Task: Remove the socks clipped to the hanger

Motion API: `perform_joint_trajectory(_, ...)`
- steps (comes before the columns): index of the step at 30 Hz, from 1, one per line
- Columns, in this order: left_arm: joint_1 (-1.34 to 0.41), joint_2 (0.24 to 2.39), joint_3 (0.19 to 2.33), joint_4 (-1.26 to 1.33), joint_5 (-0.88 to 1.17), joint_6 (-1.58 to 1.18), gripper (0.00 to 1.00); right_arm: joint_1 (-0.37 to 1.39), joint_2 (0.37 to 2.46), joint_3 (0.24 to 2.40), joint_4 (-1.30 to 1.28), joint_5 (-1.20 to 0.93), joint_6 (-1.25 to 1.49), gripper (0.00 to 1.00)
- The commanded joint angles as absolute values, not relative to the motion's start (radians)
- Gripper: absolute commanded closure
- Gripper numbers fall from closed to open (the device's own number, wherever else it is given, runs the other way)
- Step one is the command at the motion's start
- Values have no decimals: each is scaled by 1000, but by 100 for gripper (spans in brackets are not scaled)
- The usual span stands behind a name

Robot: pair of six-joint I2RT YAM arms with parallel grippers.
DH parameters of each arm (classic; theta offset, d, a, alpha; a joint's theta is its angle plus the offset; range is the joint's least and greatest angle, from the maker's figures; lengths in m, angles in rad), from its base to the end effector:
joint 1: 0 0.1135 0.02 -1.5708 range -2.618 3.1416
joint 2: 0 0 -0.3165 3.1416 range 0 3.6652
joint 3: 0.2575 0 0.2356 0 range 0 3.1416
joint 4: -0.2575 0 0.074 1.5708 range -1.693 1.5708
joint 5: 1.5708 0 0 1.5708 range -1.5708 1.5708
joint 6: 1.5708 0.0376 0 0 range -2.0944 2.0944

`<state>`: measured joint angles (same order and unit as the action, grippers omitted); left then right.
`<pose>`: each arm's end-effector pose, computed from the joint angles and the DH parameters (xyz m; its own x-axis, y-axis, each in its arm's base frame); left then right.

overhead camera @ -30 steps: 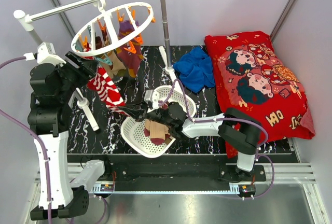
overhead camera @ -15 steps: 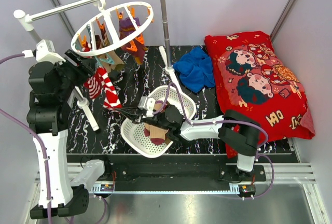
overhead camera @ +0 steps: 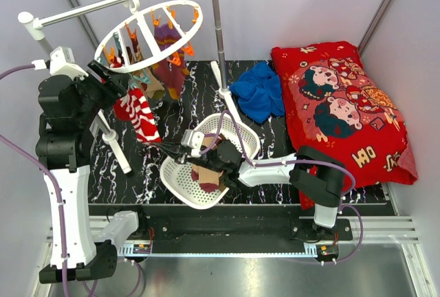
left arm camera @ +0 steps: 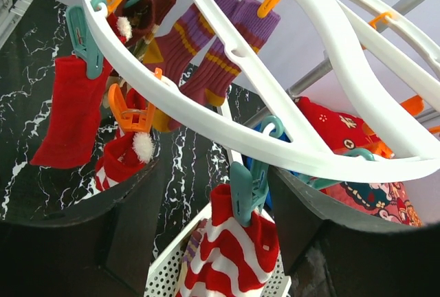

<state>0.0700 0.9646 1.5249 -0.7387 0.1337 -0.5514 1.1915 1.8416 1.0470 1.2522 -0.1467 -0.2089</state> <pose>0.1104 0.0027 0.5258 -0.1830 -0.5333 -0.8259 -0.0403 0.8434 -0.5357 0.1455 0.3800 0.3470 0.3607 0.3508 -0.8642 -0.9125 0.3243 -0.2492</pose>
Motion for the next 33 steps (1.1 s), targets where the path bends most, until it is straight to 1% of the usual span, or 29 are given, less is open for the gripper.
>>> perform_joint_trajectory(1, 60, 970, 1557, -687, 179, -568, 35, 1209, 1822, 1083, 1258, -120, -259, 100)
perform_joint_trajectory(3, 55, 959, 1555, -687, 183, -569, 35, 1209, 1822, 1081, 1256, -114, -264, 100)
perform_joint_trajectory(8, 54, 919, 1539, -687, 195, -587, 31, 1209, 1819, 1080, 1264, -110, -259, 100)
perform_joint_trajectory(12, 54, 910, 1532, -689, 201, -588, 31, 1209, 1810, 1080, 1269, -115, -258, 100)
perform_joint_trajectory(16, 54, 923, 1548, -699, 173, -577, 32, 1213, 1806, 1081, 1258, -118, -262, 100)
perform_joint_trajectory(22, 54, 965, 1589, -712, 167, -574, 38, 1221, 1804, 1091, 1236, -110, -290, 100)
perform_joint_trajectory(33, 31, 994, 1594, -724, 120, -557, 39, 1233, 1799, 1094, 1220, -106, -327, 100)
